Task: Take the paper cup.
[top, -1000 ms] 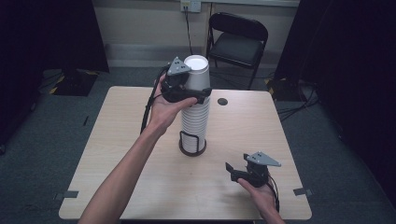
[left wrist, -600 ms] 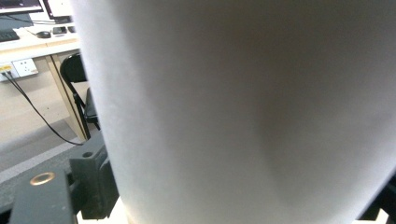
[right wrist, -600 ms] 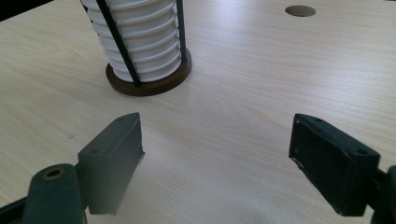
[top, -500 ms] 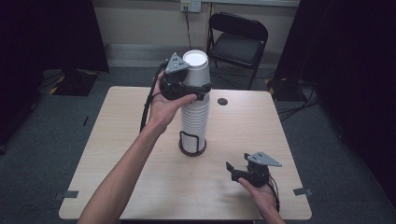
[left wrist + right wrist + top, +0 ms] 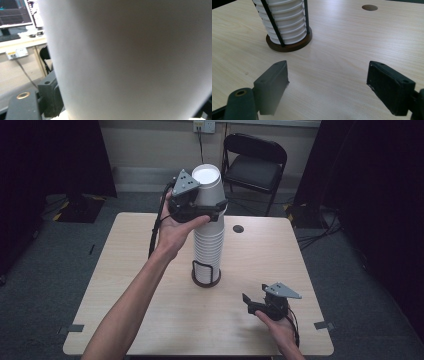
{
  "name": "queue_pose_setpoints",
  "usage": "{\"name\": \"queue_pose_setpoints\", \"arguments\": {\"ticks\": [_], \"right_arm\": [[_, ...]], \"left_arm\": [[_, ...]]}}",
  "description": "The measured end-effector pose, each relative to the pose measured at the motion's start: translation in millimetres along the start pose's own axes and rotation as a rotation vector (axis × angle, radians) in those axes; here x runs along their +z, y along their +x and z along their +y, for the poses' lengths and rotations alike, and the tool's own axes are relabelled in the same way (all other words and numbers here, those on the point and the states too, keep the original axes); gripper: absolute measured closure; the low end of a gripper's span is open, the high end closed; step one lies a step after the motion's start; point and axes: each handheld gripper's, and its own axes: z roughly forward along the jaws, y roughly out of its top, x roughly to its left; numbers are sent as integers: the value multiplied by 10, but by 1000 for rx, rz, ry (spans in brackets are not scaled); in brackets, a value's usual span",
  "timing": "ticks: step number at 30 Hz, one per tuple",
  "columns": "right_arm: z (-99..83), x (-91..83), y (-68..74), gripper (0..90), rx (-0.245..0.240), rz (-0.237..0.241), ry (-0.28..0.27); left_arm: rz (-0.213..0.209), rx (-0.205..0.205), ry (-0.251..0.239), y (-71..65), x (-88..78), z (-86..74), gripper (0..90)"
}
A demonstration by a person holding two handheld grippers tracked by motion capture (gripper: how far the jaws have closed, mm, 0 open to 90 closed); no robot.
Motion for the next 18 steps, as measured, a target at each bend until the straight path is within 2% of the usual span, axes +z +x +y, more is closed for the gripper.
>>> {"name": "queue_pose_setpoints", "arguments": {"ticks": [1,5,11,18], "right_arm": [[0,-1,5,174,-3,-3,3],[1,-1,7,173,-3,-1,-2],[1,1,1,173,1,0,-3],[1,-1,4,173,3,2,-5]], "left_arm": [[-1,7,4,1,0,3,138],[-4,-16,-31,7,-10,31,139],[5,-2,-74,22,-78,132,139],[5,-12,-121,22,-156,195,140]]}}
